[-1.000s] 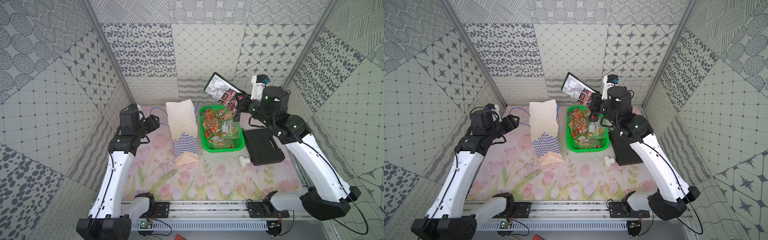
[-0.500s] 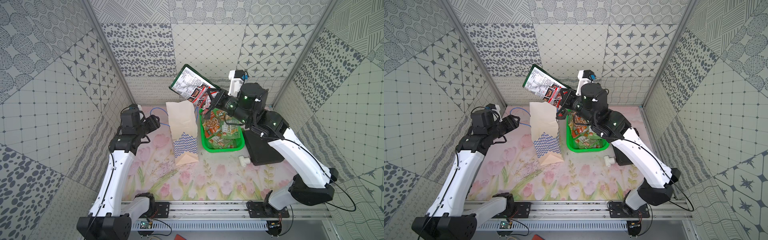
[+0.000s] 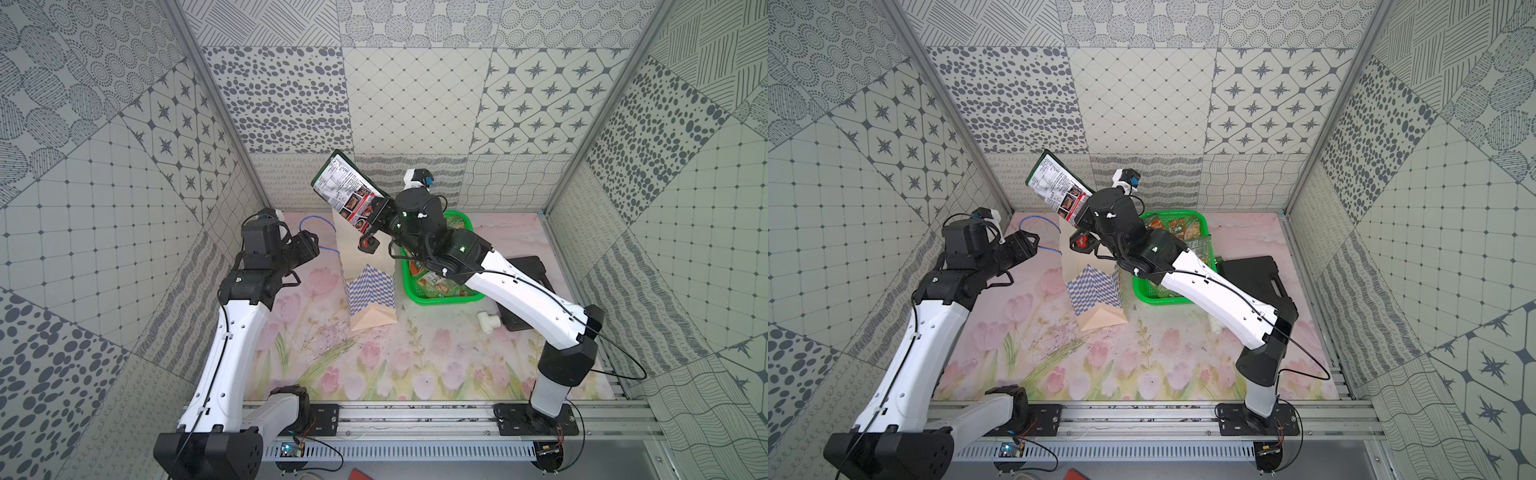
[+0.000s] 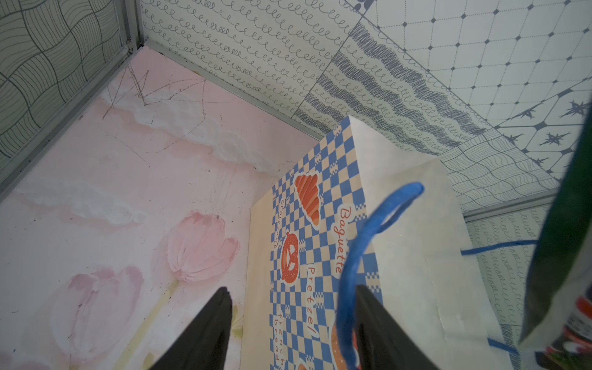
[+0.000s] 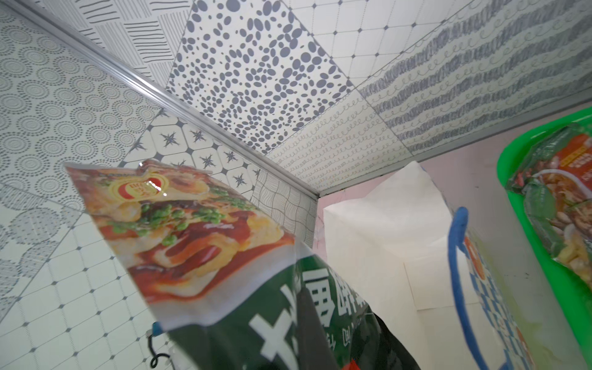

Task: Place the condiment packets inside the bag
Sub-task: Place the condiment packet in the paper bag.

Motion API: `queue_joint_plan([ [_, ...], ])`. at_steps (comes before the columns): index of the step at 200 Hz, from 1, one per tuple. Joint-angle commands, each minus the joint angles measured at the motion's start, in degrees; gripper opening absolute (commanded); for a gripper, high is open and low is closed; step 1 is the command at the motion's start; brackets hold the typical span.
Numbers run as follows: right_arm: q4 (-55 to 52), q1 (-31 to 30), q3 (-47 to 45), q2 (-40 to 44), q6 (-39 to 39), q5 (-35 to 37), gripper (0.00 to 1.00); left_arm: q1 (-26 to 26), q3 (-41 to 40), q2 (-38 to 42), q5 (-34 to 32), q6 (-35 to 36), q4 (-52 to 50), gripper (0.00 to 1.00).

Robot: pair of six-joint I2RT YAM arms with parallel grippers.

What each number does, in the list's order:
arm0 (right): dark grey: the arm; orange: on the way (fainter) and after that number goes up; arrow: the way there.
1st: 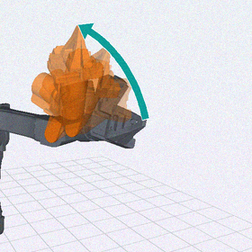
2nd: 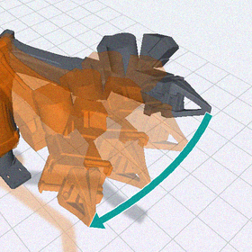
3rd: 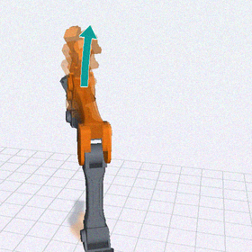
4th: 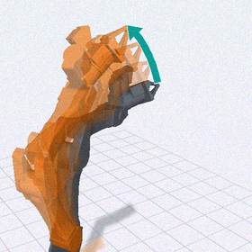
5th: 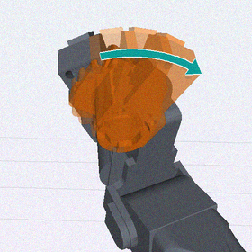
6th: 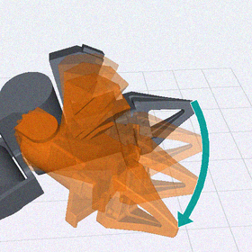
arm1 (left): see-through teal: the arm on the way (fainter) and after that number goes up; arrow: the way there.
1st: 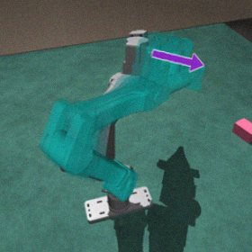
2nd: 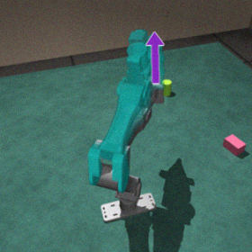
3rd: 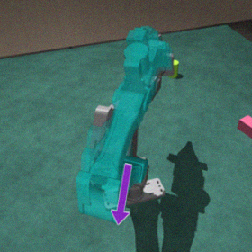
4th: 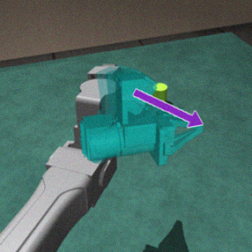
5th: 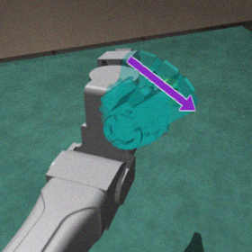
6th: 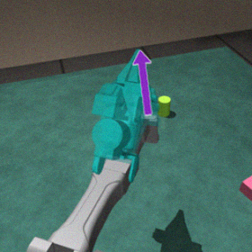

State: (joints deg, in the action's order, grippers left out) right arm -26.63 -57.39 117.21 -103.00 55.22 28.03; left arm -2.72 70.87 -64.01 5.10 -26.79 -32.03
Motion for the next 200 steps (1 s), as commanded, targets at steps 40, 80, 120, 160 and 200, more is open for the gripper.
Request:
queue_joint_plan([
  [40, 6.9, 0.3, -8.3, 4.2, 0.2, 3.1, 0.00, 0.2, 0.6, 0.6, -2.3, 1.3, -0.1, 0.42],
  [80, 6.9, 0.3, -10.1, 3.5, -2.5, -0.4, 0.00, 0.1, 0.7, 0.6, -2.2, 1.2, -0.1, 0.36],
  [120, 6.9, 0.0, -7.2, 3.9, -9.8, -5.7, 0.48, 0.2, 0.6, 0.4, -2.2, 1.1, -0.1, 0.35],
  [160, 7.1, -0.1, -7.4, 7.1, -17.5, -10.6, 0.68, 0.1, 0.5, 0.2, -1.8, 1.0, 0.1, 0.35],
  [200, 9.2, 0.1, -14.0, 14.2, -30.9, -13.4, 0.86, 0.2, 0.4, 0.0, -1.6, 1.0, 0.1, 0.36],
])
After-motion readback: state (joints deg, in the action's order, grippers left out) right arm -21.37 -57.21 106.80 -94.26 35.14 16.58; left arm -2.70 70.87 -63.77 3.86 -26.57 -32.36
